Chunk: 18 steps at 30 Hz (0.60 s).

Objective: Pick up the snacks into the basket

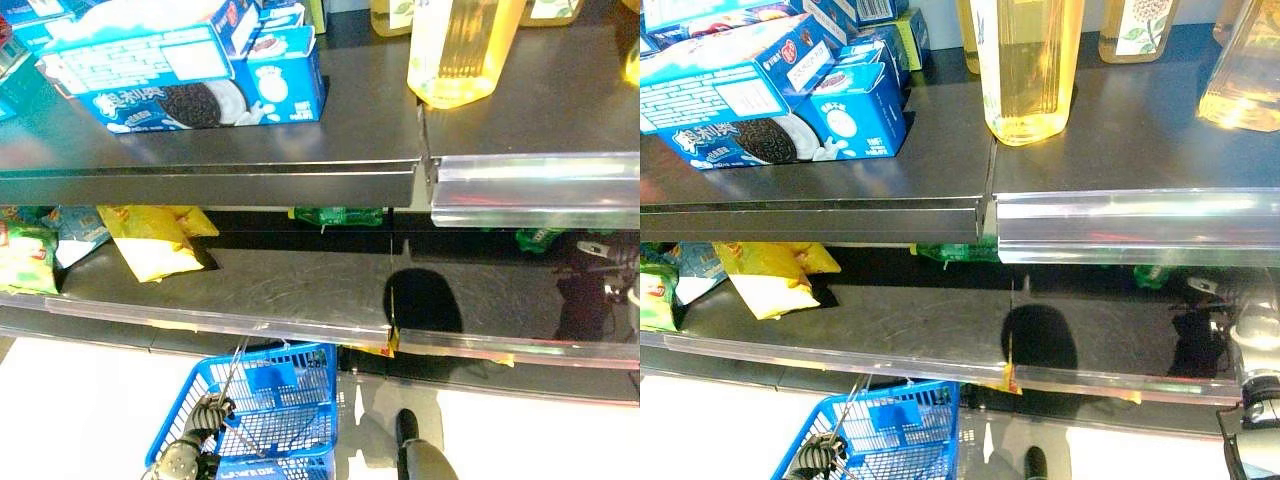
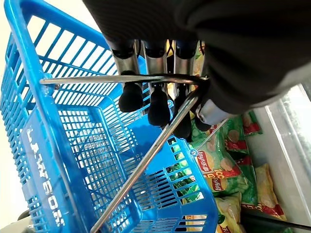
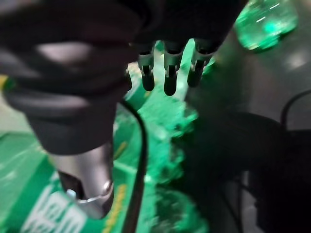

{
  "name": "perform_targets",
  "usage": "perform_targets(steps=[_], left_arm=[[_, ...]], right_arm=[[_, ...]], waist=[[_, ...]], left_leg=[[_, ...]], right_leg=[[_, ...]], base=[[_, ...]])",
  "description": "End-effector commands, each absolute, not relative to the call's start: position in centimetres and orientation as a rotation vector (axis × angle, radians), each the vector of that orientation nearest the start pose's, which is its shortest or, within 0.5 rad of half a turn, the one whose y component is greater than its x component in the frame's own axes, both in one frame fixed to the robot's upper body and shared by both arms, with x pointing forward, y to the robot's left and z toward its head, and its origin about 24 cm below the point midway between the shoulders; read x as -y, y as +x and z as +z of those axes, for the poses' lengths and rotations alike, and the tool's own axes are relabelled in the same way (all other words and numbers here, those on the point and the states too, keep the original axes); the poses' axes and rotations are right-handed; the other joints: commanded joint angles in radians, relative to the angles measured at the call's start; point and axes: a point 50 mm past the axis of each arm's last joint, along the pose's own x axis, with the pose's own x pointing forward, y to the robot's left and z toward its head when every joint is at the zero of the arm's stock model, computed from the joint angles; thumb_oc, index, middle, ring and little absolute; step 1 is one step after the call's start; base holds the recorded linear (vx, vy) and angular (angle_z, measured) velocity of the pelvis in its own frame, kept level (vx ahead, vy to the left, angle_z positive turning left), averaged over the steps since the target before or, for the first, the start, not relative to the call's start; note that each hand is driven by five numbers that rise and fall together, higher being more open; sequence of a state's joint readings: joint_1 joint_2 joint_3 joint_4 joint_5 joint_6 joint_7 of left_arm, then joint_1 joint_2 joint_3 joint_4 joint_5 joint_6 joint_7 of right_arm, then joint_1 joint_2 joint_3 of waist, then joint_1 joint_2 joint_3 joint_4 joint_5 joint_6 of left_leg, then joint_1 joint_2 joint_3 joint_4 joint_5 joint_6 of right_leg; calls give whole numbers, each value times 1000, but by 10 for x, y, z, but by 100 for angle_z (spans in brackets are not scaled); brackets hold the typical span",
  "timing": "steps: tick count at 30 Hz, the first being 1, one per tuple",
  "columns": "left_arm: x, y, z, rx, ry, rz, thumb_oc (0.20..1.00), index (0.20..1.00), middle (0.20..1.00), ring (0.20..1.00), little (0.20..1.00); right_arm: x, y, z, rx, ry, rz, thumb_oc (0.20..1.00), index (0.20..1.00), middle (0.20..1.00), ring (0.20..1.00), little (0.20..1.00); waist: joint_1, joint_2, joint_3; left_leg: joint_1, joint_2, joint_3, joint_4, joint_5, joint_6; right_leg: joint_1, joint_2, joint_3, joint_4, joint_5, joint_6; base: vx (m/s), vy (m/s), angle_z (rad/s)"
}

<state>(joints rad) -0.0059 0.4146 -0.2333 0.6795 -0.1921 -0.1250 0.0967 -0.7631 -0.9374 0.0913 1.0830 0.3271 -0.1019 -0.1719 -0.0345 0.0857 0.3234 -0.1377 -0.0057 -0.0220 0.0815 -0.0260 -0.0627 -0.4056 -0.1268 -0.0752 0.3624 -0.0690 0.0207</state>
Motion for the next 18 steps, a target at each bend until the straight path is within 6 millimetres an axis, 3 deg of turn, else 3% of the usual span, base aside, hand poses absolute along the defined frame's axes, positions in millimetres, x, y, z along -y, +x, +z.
perform_targets(steps=[1,8,18], left_arm=[[-261,212,-51,-431,341,77,200,200,200,200,200],[-254,216,-51,-425,339,63,200,200,200,200,200],[-253,218,-51,-427,340,67,200,200,200,200,200]], right_arm=[[411,319,213,56,-528,-714,1000,1000,1000,1000,1000],[389,336,215,87,-513,-642,1000,1000,1000,1000,1000],[360,351,186,68,-441,-535,1000,1000,1000,1000,1000]], waist=[[19,-27,-24],[20,-23,-16],[20,-30,-14]], left_leg=[[-49,-1,-12,64,-18,-21],[-50,0,-19,59,-11,-22],[-48,0,-22,64,-16,-19]], right_leg=[[58,-58,37,15,-21,112],[53,-54,34,22,-24,107],[49,-52,36,29,-22,106]], base=[[0,0,0],[0,0,0],[0,0,0]])
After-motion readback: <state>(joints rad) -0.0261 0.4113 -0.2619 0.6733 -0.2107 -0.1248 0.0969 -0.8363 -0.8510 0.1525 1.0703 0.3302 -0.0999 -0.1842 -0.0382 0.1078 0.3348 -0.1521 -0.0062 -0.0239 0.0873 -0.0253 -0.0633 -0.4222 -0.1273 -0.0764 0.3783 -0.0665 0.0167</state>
